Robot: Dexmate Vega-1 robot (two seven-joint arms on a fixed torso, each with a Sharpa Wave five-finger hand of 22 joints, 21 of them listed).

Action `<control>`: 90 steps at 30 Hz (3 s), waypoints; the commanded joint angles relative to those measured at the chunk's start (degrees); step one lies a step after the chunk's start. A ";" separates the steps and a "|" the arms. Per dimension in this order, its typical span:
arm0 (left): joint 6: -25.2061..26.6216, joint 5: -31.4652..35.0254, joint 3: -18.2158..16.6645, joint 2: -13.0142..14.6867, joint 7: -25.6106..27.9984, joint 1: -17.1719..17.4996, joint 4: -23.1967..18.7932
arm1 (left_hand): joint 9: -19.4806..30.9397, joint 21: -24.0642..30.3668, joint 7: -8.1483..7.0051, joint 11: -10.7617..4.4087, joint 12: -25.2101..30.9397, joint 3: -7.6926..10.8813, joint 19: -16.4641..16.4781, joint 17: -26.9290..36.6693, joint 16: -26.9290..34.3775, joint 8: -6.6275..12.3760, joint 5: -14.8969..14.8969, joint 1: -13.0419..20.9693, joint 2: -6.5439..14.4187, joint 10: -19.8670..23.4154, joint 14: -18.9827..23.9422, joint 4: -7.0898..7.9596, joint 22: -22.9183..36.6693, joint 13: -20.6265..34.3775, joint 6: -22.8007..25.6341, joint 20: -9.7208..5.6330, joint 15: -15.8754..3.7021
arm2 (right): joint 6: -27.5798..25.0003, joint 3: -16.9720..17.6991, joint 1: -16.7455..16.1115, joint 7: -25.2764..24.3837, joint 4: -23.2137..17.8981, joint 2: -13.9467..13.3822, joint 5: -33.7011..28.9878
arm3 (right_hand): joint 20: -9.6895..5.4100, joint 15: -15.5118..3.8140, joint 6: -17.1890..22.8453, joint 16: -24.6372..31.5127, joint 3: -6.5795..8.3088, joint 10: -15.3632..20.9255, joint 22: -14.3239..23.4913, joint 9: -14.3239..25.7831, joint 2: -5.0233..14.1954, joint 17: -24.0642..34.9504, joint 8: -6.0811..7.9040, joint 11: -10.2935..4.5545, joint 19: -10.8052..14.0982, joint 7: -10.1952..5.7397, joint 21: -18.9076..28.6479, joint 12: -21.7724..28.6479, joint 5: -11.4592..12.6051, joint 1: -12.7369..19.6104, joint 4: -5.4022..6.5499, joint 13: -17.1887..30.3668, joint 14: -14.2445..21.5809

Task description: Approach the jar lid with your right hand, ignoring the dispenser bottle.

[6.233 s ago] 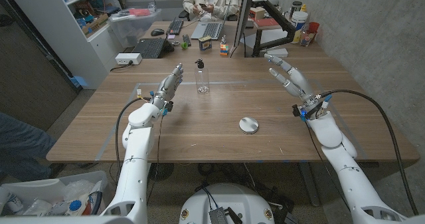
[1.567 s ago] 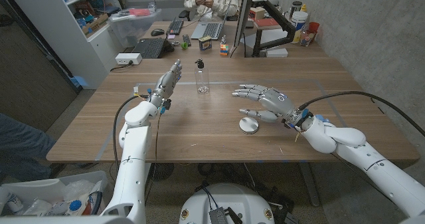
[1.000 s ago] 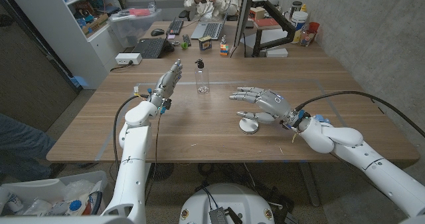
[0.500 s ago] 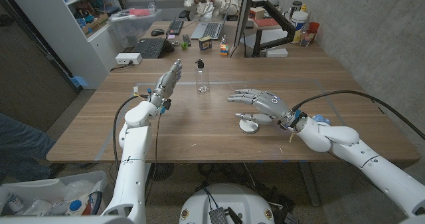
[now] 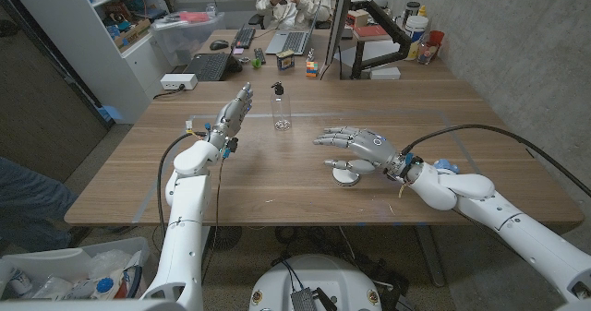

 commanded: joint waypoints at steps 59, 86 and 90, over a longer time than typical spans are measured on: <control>0.26 0.51 0.28 -0.08 -0.05 0.73 -0.81 | 0.27 0.10 0.09 -0.17 0.11 -0.86 -0.69 0.34 0.17 0.01 -0.11 0.33 0.68 -0.49 -0.64 -0.13 0.18 0.10 0.05 0.26 0.03 | -3.08 -7.26 4.28 5.07 5.04 2.75 0.64 | 1.64 -0.60 0.30 0.01 0.42 -0.98 0.12 0.25 1.09 0.22 0.23 0.05 -1.57 0.16 -0.52 -0.23 -0.18 0.41 -0.76 0.16 0.05; 0.01 0.44 0.39 -0.33 0.35 0.44 -0.22 | 0.27 0.09 0.04 -0.13 0.13 -1.09 -0.76 0.34 0.16 0.02 -0.14 0.45 0.79 -0.42 -0.73 -0.18 0.18 0.09 0.02 0.33 0.05 | -2.33 -10.04 7.58 6.69 9.50 4.54 1.02 | 1.86 -0.38 1.00 0.05 0.58 -0.87 0.13 0.24 1.35 0.24 0.39 -0.05 -1.86 0.18 -0.44 -0.12 -0.51 0.47 -0.86 0.20 0.13; -0.15 0.41 0.39 -0.34 0.34 0.37 0.11 | 0.27 0.10 0.05 -0.08 0.13 -1.12 -0.74 0.34 0.15 0.03 -0.14 0.48 0.80 -0.42 -0.75 -0.20 0.18 0.09 0.04 0.34 0.03 | -2.31 -10.31 7.91 6.93 9.85 4.60 1.08 | 1.89 -0.38 1.10 0.09 0.59 -0.87 0.13 0.24 1.37 0.24 0.41 -0.04 -1.87 0.19 -0.43 -0.11 -0.54 0.48 -0.87 0.20 0.22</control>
